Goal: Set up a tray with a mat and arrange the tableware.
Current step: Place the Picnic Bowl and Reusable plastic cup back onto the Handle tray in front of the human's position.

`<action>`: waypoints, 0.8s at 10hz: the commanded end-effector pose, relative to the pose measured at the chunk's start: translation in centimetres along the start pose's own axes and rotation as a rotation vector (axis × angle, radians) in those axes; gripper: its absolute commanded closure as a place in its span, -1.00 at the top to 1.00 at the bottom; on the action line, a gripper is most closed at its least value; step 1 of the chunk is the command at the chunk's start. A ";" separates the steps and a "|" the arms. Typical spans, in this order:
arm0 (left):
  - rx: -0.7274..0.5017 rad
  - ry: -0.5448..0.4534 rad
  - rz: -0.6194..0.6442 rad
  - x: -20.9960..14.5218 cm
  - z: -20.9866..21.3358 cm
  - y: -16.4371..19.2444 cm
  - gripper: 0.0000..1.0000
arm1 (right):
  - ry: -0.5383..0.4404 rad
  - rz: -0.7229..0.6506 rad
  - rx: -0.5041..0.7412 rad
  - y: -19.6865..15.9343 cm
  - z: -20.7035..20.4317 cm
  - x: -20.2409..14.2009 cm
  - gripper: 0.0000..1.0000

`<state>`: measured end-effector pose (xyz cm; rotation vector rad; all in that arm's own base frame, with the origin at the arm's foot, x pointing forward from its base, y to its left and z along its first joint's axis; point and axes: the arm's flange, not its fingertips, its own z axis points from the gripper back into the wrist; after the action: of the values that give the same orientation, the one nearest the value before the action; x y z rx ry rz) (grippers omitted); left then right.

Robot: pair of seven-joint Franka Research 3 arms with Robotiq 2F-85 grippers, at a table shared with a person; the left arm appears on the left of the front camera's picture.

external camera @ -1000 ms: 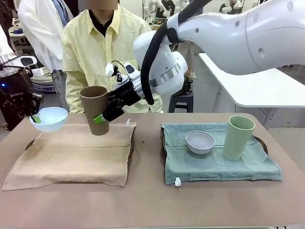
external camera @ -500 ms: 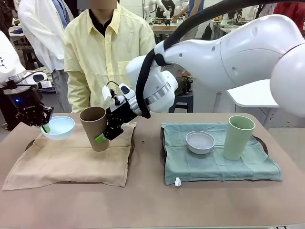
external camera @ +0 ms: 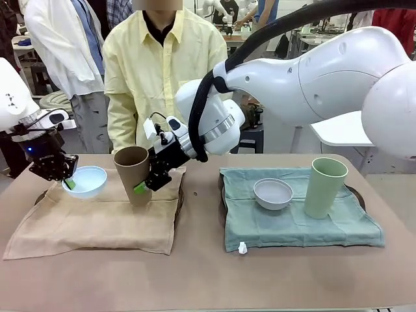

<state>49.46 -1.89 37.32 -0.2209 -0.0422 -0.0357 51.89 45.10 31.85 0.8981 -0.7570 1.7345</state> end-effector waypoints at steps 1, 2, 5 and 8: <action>-0.023 -0.020 -0.022 0.0 -0.9 0.0 -0.90 | -0.064 0.009 -0.006 -0.1 -0.1 -0.6 0.68; -0.018 -0.019 -0.026 0.1 -1.2 0.1 -0.90 | -0.078 0.002 -0.006 -0.2 0.0 -0.9 0.68; -0.005 -0.010 -0.029 0.4 -2.5 0.1 -0.90 | -0.092 -0.002 -0.009 -0.3 0.1 -1.1 0.68; -0.005 0.010 -0.027 0.8 -3.4 0.0 -0.90 | -0.095 -0.006 -0.007 -0.5 0.2 -1.3 0.68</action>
<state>50.00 -2.57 34.27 -0.2103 -0.0193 -0.0459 52.42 44.62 30.96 0.9568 -0.7832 1.6949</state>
